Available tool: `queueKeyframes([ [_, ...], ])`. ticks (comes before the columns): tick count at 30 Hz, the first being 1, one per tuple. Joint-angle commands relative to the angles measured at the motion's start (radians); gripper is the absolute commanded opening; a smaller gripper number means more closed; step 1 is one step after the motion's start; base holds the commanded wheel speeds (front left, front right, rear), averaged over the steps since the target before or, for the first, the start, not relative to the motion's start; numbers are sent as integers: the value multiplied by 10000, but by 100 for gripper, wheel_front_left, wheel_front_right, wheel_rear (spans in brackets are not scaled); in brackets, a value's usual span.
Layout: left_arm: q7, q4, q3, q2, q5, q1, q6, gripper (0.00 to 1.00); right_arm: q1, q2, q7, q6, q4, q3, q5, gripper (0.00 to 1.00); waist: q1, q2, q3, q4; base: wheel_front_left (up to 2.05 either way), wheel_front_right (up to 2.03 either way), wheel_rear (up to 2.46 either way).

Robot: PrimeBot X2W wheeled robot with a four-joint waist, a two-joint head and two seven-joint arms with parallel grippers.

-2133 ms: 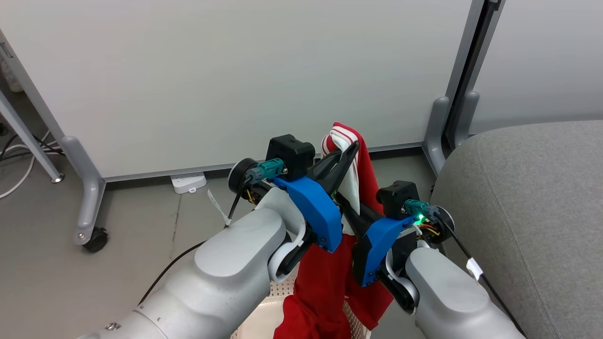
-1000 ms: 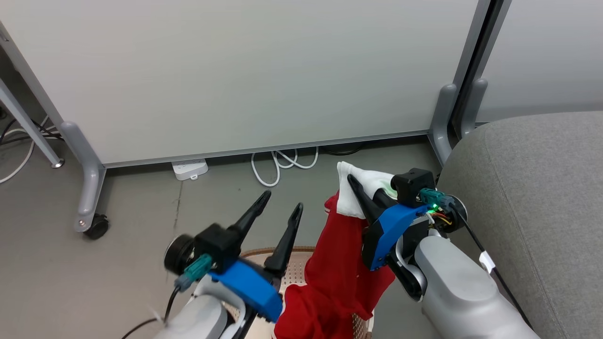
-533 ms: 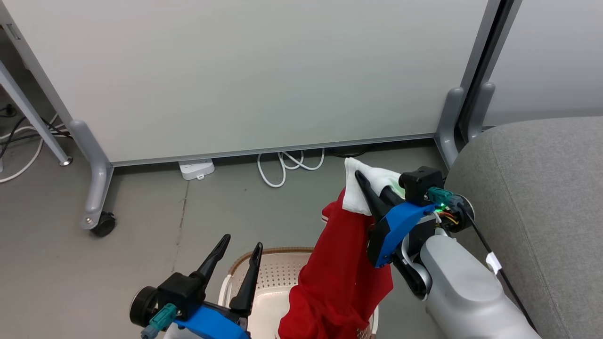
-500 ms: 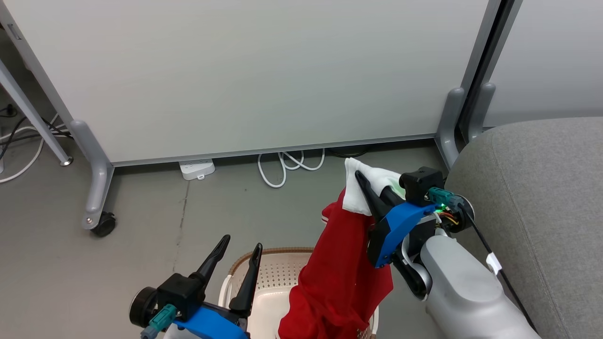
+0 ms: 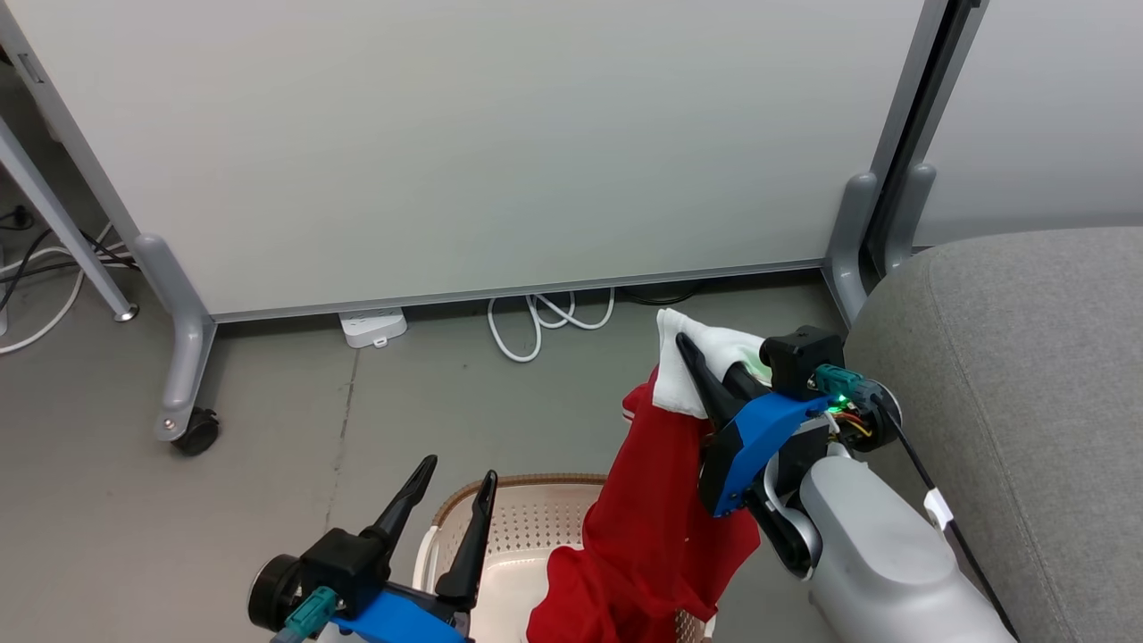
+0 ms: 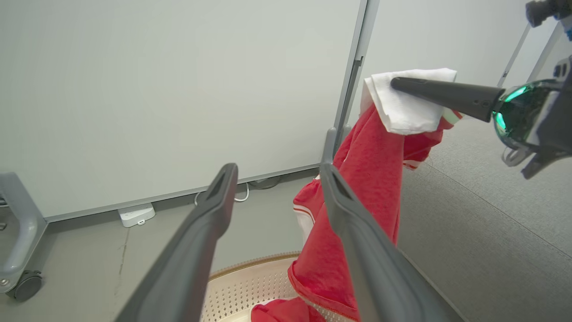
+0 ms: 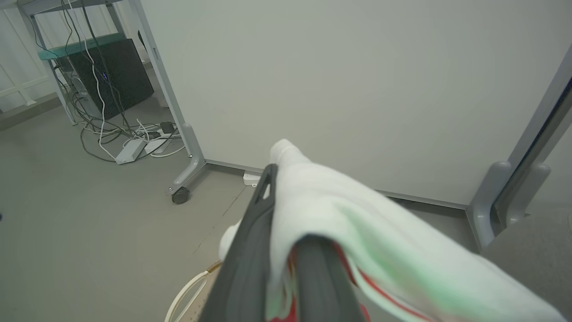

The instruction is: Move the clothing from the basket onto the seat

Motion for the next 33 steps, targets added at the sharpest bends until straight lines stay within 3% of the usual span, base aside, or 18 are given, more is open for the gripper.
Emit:
queueKeyframes([
  [1,-30,57,129,-43,119,118,-70,100,132,-14,19,-7,-93,-28,-60,0,0,0,4,-21,0,0,0],
  [10,-30,38,426,-170,358,100,-235,100,-32,-14,84,-7,-308,-30,-92,0,0,0,159,-610,0,0,0],
  [25,-30,-42,576,-348,631,-184,-396,100,-143,-10,105,-7,-455,-158,-180,0,0,0,334,-3173,0,0,0],
  [33,-30,-84,626,-392,726,-269,-431,100,-53,-9,85,-7,-462,-288,-229,0,0,0,479,-4129,0,0,0],
])
